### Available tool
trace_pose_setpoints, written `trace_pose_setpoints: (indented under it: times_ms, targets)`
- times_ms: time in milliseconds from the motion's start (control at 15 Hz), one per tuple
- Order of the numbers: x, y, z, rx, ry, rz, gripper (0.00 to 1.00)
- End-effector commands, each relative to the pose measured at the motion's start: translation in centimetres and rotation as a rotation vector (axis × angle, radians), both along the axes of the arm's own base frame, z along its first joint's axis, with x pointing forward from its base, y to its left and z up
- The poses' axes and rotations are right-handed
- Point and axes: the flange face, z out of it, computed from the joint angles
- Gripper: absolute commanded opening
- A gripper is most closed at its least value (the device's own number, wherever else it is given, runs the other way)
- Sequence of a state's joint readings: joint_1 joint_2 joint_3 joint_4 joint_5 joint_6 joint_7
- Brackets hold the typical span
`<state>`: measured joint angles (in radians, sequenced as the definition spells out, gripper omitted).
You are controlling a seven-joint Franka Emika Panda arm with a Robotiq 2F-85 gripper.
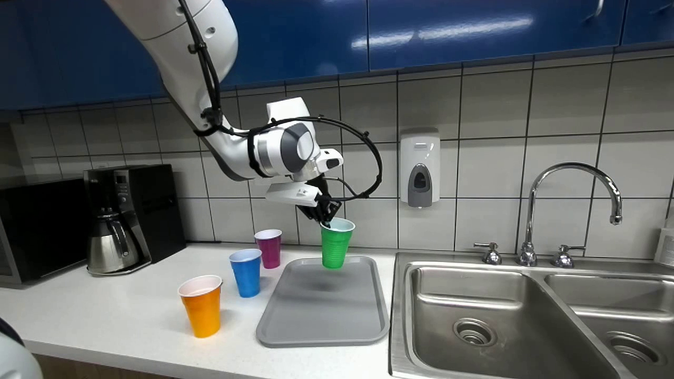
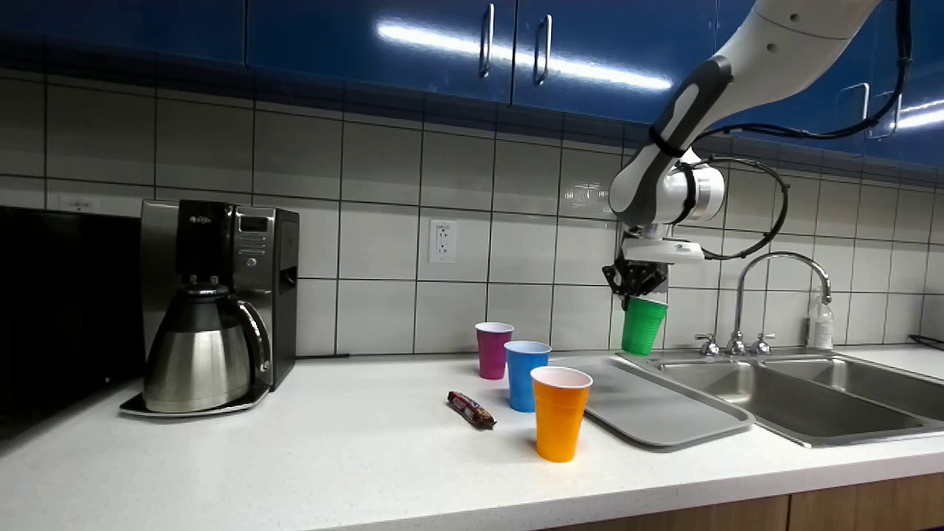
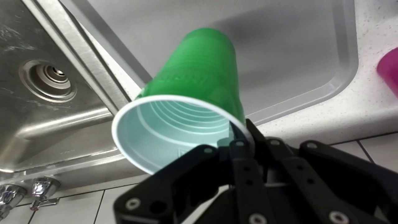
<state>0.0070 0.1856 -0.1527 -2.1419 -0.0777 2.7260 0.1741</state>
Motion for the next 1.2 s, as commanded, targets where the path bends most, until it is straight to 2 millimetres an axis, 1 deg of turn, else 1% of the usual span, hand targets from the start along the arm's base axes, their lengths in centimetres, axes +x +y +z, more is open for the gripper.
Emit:
trace_pose_setpoints:
  times_ms: [0, 400, 1133]
  targets:
    - [-2.0, -0.5, 1.1, 0.002, 0.021, 0.032, 0.01]
    - [-3.7, -1.2, 1.2, -0.003, 0.051, 0.067, 0.01]
    - [-5.9, -2.6, 1.0, 0.031, 0.066, 0.126, 0.01]
